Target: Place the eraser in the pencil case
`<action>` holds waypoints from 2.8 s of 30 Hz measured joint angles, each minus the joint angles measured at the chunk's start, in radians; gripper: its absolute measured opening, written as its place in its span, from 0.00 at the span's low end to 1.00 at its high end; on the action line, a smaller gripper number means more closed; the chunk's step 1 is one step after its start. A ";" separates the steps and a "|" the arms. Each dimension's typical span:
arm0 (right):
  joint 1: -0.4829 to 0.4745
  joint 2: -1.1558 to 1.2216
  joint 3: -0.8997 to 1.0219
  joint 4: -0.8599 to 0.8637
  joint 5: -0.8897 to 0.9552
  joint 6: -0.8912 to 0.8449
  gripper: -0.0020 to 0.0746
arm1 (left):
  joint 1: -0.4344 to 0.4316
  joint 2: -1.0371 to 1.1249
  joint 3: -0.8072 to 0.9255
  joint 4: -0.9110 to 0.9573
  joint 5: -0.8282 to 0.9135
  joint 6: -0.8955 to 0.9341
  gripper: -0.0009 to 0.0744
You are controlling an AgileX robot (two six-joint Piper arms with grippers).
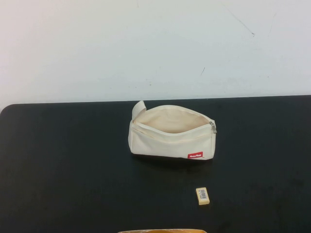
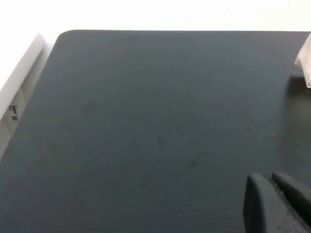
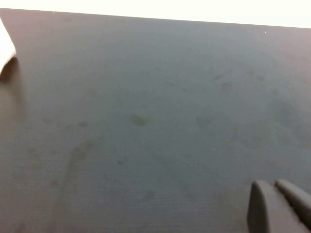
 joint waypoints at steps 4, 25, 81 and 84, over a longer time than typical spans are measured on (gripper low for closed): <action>0.000 0.000 0.000 0.000 -0.001 0.000 0.03 | 0.000 0.000 0.000 0.000 0.000 0.000 0.01; 0.000 0.000 0.006 0.002 -0.763 -0.007 0.03 | 0.000 0.000 0.000 0.000 0.000 0.000 0.01; 0.634 1.603 -1.052 0.415 0.202 -0.300 0.65 | 0.000 0.000 0.000 0.000 0.000 0.000 0.01; 0.645 1.680 -1.107 0.238 0.213 -0.087 0.65 | 0.000 0.000 0.000 0.000 0.000 0.000 0.01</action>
